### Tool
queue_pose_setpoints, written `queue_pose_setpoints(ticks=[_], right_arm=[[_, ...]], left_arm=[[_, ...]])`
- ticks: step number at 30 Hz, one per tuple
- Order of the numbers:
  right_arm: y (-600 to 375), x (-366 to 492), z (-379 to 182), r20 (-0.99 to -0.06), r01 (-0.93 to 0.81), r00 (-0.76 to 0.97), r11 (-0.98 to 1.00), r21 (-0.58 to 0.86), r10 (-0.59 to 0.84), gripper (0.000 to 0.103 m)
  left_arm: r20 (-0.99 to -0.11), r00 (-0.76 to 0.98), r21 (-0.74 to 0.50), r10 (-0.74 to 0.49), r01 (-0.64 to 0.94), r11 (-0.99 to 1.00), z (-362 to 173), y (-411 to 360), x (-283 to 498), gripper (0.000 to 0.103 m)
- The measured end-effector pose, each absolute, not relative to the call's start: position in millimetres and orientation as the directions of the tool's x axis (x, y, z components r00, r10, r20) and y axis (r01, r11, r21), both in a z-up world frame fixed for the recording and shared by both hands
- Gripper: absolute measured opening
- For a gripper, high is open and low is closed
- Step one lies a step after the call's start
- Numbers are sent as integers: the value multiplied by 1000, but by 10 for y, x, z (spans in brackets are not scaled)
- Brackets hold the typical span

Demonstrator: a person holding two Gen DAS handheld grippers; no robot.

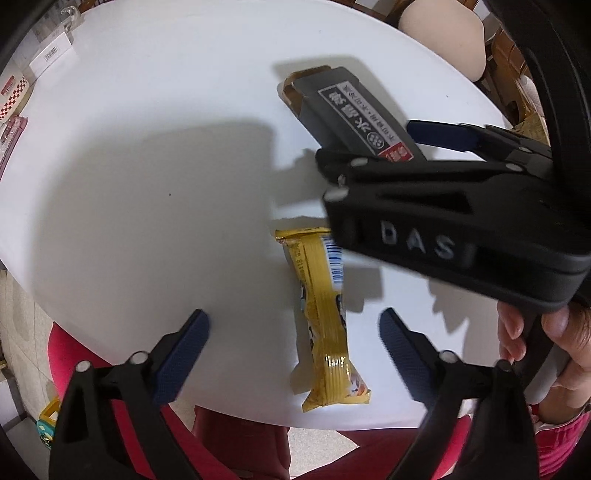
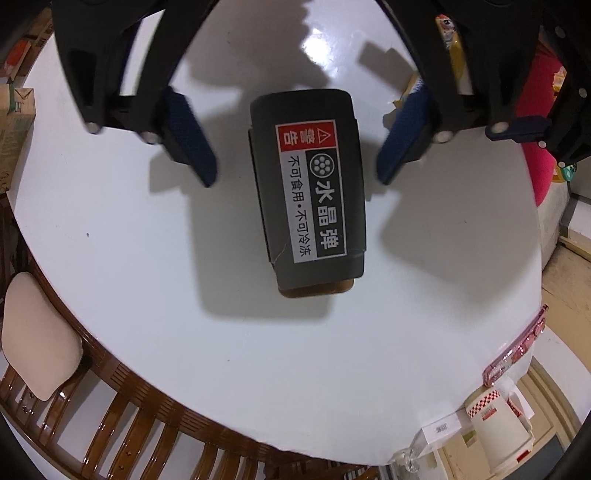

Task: Collect trash
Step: 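Grasp the yellow wrapper with left tool while right grasps the black box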

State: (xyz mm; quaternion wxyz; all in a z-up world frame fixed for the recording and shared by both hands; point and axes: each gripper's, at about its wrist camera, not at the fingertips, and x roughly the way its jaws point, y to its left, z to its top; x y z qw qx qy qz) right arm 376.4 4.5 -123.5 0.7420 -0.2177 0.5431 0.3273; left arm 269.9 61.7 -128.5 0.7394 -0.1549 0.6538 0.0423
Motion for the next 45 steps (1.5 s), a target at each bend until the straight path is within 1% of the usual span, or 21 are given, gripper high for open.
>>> queue_pose_setpoints(ticks=[1,2,3,4,6,8,9,10,12,14,16,19,21,22,25,31,35,42,45], right_arm=[[54,3754,-1239,-947,-724,208,689,19,245,66],[64,3743,-1242,-946,-728,215,686,11,244,65],[67,3736,-1240,-944,-730,217,683,10,247,61],[70,3732,-1236,-943,-730,221,683,9,248,54],[77,3720,-1228,-942,-731,227,683,5,249,54],[73,3715,-1227,-940,-729,232,684,1,249,54],[69,3712,-1226,-940,-727,233,687,1,249,54],[65,3708,-1230,-940,-725,234,689,1,248,53],[54,3706,-1226,-940,-718,239,696,-3,242,53],[35,3697,-1220,-939,-706,256,708,-18,231,53],[22,3678,-1210,-935,-698,280,714,-44,216,53],[-39,3663,-1170,-930,-679,297,732,-47,215,53],[-111,3660,-1120,-926,-662,306,748,-41,220,53],[-144,3657,-1099,-923,-654,313,755,-41,222,53],[-285,3655,-1023,-917,-618,325,786,-19,233,53],[-508,3599,-912,-905,-561,342,827,19,252,53],[-597,3548,-860,-899,-534,355,845,30,257,53],[-759,3403,-775,-881,-483,394,875,42,260,53],[-851,3261,-608,-857,-465,431,883,55,281,53]], left_arm=[[-981,142,-167,-133,-260,951,-1281,602,2708,85],[-983,140,-152,-119,-253,955,-1274,564,2714,82],[-984,141,-142,-109,-249,958,-1269,550,2721,81],[-985,144,-129,-96,-244,961,-1263,538,2726,77],[-986,149,-109,-74,-239,965,-1250,504,2745,67],[-986,157,-97,-62,-229,969,-1224,505,2735,49],[-984,165,-110,-74,-223,969,-1213,513,2730,44],[-981,172,-124,-87,-220,968,-1205,520,2728,34],[-979,178,-139,-102,-210,968,-1203,539,2724,30],[-975,189,-157,-119,-203,967,-1202,565,2715,24],[-971,204,-161,-121,-194,968,-1187,590,2700,23],[-965,232,-163,-123,-160,974,-1159,656,2673,22],[-961,242,-170,-130,-152,974,-1149,706,2655,19],[-959,248,-176,-139,-137,975,-1144,721,2653,16],[-956,236,-205,-172,-121,971,-1174,769,2658,13],[-952,251,-204,-174,-95,974,-1114,748,2617,12],[-944,266,-226,-196,-87,970,-1110,766,2654,12],[-915,353,-218,-193,-31,975,-862,891,2495,12],[-898,402,-201,-180,-8,980,-709,897,2411,12]])
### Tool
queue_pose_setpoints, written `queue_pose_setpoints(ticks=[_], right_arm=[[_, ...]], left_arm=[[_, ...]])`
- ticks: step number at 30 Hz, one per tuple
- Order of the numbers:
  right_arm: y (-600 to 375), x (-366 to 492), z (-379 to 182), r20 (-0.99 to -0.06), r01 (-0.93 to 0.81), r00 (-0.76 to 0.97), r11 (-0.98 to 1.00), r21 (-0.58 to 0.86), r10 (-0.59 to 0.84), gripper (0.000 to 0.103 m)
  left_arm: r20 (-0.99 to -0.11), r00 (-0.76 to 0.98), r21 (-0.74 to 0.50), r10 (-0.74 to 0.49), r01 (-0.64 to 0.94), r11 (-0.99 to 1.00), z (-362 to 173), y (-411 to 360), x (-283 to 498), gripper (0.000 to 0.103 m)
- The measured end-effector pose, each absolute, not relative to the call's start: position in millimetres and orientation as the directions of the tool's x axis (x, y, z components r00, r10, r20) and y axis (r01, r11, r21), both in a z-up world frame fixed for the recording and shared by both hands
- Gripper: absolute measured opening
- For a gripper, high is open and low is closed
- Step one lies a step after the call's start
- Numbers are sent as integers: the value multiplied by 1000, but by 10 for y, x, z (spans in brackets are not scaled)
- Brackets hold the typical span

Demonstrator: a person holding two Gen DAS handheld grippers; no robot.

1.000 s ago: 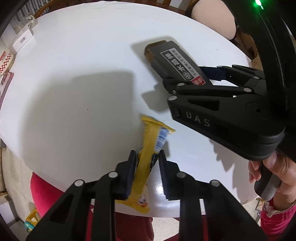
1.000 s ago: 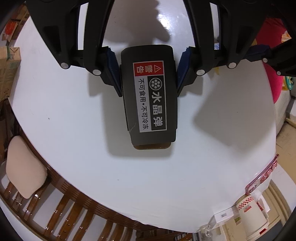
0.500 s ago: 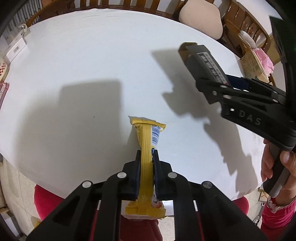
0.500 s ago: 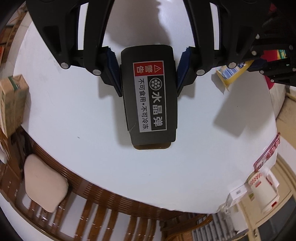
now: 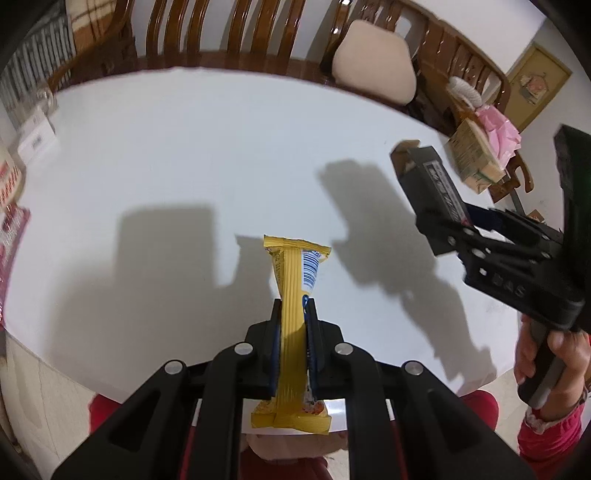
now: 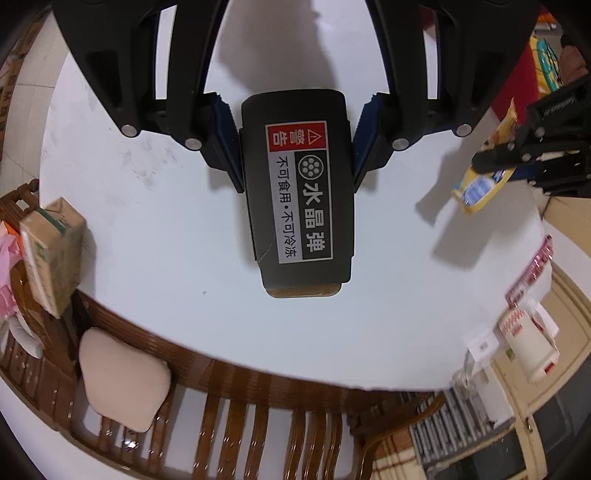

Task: Collect trash
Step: 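Carry the yellow wrapper and black box down toward the white bag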

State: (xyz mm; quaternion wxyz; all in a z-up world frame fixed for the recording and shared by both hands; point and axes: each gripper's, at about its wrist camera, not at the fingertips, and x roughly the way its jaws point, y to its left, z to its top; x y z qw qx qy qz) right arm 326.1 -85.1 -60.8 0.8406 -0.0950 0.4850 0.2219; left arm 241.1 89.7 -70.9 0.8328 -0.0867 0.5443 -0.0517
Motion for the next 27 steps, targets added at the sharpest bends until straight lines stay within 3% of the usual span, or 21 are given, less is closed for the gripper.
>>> queue_pose_setpoints(ticks=[14,27], right_arm=[[-1018,2045,428,-703,-439,641,898,-7,308,53],[-1032,1006,501,-666,-403,693,914,-41,276,53]], left_arm=[[-802,571,-159,-175,79,984,-18,806,1942,12],[-779,596,-123,-196,162,979,42,696,1066,12]])
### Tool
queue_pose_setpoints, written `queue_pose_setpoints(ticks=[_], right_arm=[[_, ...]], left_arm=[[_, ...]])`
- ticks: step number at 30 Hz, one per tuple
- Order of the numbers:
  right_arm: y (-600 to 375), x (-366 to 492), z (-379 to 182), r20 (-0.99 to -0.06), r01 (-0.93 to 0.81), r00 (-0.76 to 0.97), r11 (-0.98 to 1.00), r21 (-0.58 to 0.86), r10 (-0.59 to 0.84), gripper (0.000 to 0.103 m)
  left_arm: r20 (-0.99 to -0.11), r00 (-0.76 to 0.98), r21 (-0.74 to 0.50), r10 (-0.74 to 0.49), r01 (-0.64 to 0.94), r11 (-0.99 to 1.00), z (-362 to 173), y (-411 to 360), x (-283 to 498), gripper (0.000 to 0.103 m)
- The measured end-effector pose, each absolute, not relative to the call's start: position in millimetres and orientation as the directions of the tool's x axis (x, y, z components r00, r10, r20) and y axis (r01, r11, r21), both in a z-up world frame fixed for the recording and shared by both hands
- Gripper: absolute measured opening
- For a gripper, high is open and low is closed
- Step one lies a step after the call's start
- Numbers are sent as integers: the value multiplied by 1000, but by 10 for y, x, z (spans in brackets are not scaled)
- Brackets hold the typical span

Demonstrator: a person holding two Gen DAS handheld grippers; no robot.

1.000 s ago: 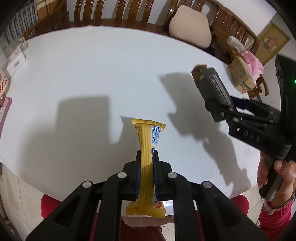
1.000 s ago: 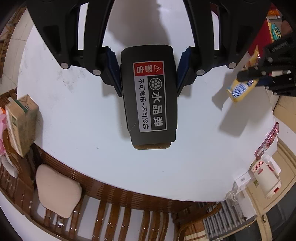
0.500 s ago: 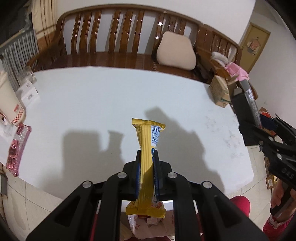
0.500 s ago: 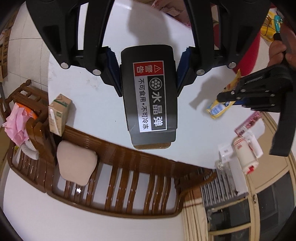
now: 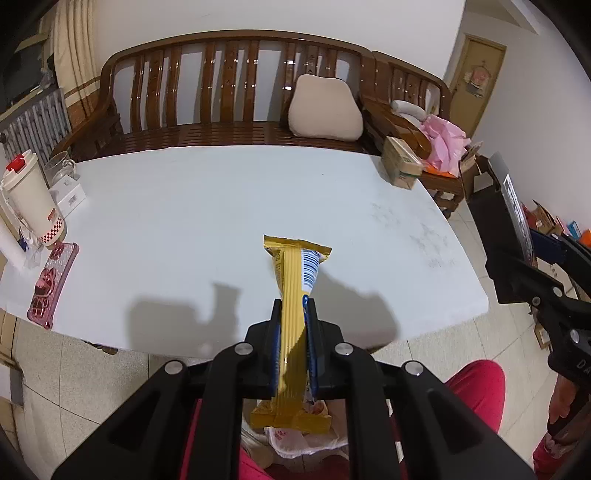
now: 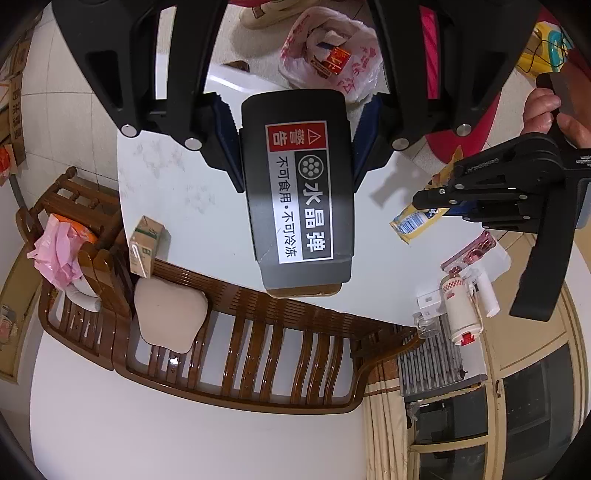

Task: Collect trash
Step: 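Carry the yellow wrapper and black box down toward the white bag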

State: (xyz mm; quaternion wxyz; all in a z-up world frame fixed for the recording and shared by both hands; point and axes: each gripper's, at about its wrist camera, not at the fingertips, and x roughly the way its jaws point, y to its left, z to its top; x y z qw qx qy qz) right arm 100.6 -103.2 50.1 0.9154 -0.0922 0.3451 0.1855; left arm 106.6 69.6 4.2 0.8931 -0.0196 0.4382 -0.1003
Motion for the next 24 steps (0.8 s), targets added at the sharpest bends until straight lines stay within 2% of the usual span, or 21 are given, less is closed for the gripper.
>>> queue_pose_setpoints(ticks=[11,24], right_arm=[[-965,360,336,-659,-394,703,918,-48,267,53],[-853,-12,46,-688,-407,676,912,-47,266,53]], left_arm=[[-784,587,-89,-204,219,972,-142,523,594,12],[-808,546,-92,-223,257,962,-456,432,249,12]])
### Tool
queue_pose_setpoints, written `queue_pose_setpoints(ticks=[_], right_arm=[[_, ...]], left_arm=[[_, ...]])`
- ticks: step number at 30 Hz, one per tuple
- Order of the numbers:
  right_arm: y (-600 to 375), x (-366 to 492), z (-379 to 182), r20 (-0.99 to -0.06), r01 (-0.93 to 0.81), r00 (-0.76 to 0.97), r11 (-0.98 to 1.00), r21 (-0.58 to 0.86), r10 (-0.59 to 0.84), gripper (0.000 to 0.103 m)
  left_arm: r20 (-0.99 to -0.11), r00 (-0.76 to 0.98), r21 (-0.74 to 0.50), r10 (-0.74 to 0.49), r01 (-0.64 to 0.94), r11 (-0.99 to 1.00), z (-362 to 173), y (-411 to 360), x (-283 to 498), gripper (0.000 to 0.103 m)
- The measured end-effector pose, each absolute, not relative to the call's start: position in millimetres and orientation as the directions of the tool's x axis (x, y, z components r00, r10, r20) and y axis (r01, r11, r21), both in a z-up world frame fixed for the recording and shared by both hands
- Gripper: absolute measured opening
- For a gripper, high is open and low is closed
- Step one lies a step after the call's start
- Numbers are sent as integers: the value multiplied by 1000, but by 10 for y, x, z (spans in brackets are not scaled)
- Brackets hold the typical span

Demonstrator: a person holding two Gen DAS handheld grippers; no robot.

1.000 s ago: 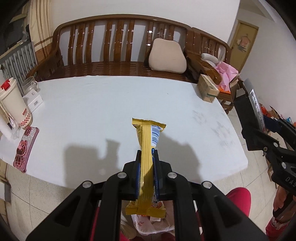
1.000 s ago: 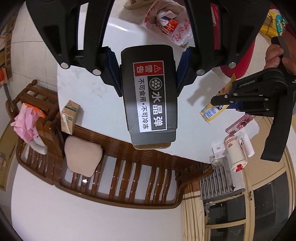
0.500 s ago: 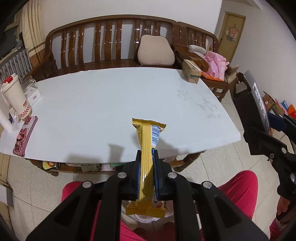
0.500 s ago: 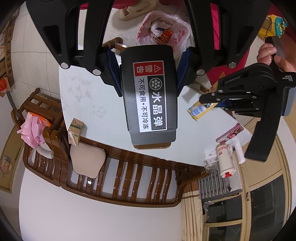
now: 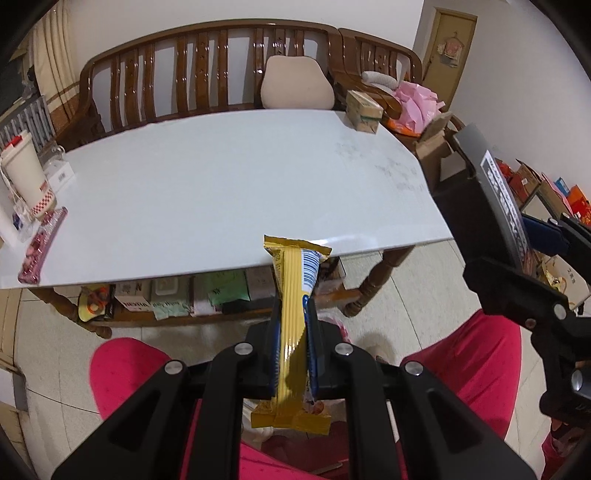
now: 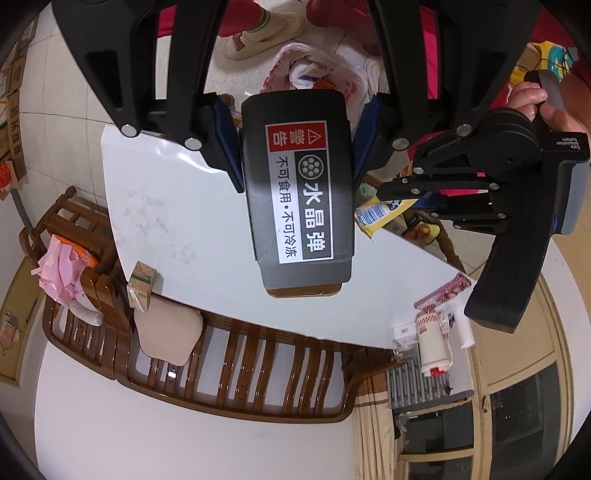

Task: Collect trash
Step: 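Carry the yellow wrapper and black box down toward the white bag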

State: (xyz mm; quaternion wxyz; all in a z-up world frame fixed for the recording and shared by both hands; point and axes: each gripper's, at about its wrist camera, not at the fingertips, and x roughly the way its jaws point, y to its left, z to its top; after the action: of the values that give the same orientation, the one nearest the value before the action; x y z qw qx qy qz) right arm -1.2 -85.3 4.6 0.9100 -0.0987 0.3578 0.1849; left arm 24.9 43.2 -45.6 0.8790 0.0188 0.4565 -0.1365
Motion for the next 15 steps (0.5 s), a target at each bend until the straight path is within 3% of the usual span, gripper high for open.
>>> queue_pose_setpoints(ticks=[15], right_arm=[[-802,-55,-598,-779,-404,574,915,0,253,53]], left_arm=[[-873,421,-132,-245,279,951,-1113,422,131,12]])
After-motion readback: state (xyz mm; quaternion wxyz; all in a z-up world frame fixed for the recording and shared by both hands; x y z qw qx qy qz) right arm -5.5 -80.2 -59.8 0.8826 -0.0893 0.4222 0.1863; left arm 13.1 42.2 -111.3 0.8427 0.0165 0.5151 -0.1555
